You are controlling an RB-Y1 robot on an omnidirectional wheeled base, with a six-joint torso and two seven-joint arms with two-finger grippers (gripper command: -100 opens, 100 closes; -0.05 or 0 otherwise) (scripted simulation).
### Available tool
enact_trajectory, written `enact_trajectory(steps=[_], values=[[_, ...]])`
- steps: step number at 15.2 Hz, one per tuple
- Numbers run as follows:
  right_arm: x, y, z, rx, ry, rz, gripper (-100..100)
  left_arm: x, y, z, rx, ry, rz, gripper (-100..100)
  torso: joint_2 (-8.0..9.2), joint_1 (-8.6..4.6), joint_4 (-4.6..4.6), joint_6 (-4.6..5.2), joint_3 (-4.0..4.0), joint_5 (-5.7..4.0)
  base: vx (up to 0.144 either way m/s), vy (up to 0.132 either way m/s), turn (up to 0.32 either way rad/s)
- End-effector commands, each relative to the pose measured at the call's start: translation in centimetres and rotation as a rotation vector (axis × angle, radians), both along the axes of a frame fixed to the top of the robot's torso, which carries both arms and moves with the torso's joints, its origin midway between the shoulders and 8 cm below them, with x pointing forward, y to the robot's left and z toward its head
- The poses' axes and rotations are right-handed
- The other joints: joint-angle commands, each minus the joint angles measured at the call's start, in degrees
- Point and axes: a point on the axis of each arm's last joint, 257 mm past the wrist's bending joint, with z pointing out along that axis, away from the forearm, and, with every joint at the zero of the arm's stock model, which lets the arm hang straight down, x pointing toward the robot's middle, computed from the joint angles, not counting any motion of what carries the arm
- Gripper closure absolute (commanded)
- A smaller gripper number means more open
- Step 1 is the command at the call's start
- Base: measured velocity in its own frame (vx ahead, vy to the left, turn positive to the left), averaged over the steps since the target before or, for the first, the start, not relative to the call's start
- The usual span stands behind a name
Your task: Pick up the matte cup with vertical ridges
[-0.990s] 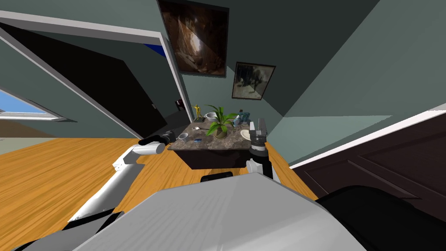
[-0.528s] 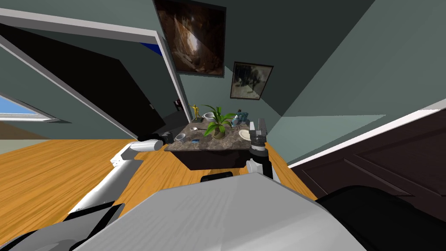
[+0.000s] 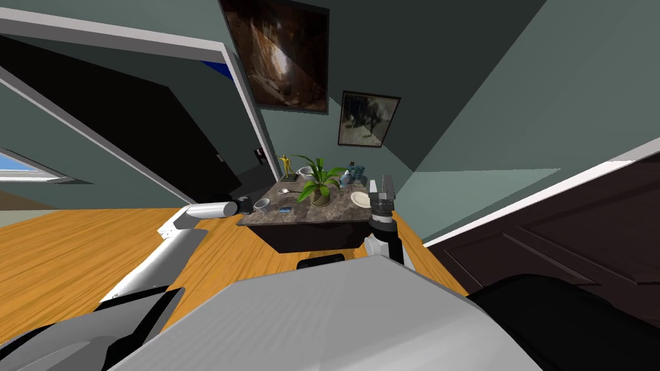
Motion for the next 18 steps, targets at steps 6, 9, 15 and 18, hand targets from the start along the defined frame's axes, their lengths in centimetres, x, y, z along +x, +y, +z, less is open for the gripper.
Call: enact_trajectory(steps=[6, 9, 15, 18], values=[[0.0, 0.0, 0.0, 0.000, 0.000, 0.000, 0, -1.5, 2.0, -0.7, -0.064, 0.132, 0.073, -100, 0.00, -0.03, -0.01, 0.00, 0.00, -0.01, 0.018, -0.051, -0.030], [0.0, 0.0, 0.0, 0.000, 0.000, 0.000, 0, -2.3, 2.5, -1.0, -0.090, 0.184, 0.098, -100, 0.02, 0.00, 0.00, -0.01, 0.01, 0.00, 0.016, -0.042, -0.026], [0.0, 0.0, 0.0, 0.000, 0.000, 0.000, 0, -4.0, 3.1, -1.4, -0.144, 0.284, 0.143, -100, -0.02, 0.01, -0.01, -0.01, -0.01, 0.00, 0.024, -0.041, -0.029], [0.0, 0.0, 0.0, 0.000, 0.000, 0.000, 0, -5.0, 3.3, -1.6, -0.170, 0.335, 0.164, -100, -0.01, 0.05, -0.01, -0.01, -0.01, 0.01, 0.023, -0.030, -0.027]])
